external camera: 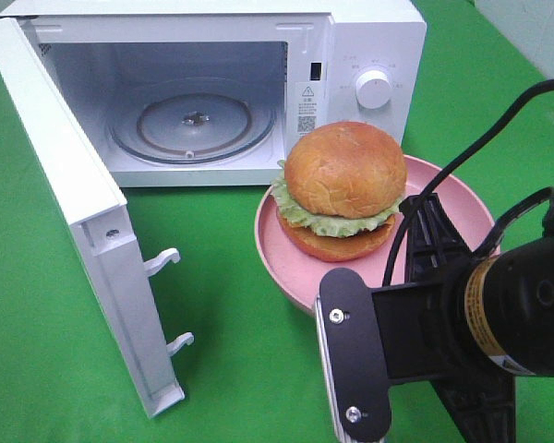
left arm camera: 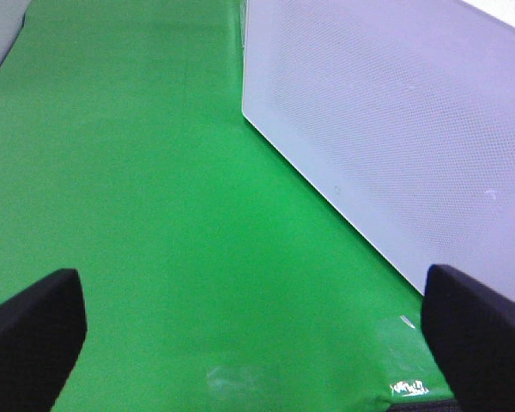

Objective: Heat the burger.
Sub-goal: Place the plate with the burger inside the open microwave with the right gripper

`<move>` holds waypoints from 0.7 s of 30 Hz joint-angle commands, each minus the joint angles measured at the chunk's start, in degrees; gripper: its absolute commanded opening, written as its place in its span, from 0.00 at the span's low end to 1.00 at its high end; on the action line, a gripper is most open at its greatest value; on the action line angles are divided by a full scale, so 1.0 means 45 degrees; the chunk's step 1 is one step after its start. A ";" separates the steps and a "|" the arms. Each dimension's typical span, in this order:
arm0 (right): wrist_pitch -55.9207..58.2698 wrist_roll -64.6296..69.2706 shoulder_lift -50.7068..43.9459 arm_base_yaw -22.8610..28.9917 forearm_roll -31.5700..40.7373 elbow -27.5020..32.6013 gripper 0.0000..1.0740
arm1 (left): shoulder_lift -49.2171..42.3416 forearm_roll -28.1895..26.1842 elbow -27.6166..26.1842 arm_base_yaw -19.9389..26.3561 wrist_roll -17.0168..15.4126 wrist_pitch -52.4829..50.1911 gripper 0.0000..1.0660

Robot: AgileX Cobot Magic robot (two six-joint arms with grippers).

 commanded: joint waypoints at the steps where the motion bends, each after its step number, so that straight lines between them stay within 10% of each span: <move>1: -0.0738 -0.1031 -0.0153 -0.0598 -0.0216 -0.0025 0.00 | -0.0191 -0.0025 0.0000 -0.0115 -0.0013 -0.0216 0.92; 21: -0.3412 -1.0199 -0.0153 -0.4023 0.4074 -0.0025 0.00 | -0.0191 -0.0025 0.0000 -0.0115 -0.0013 -0.0216 0.92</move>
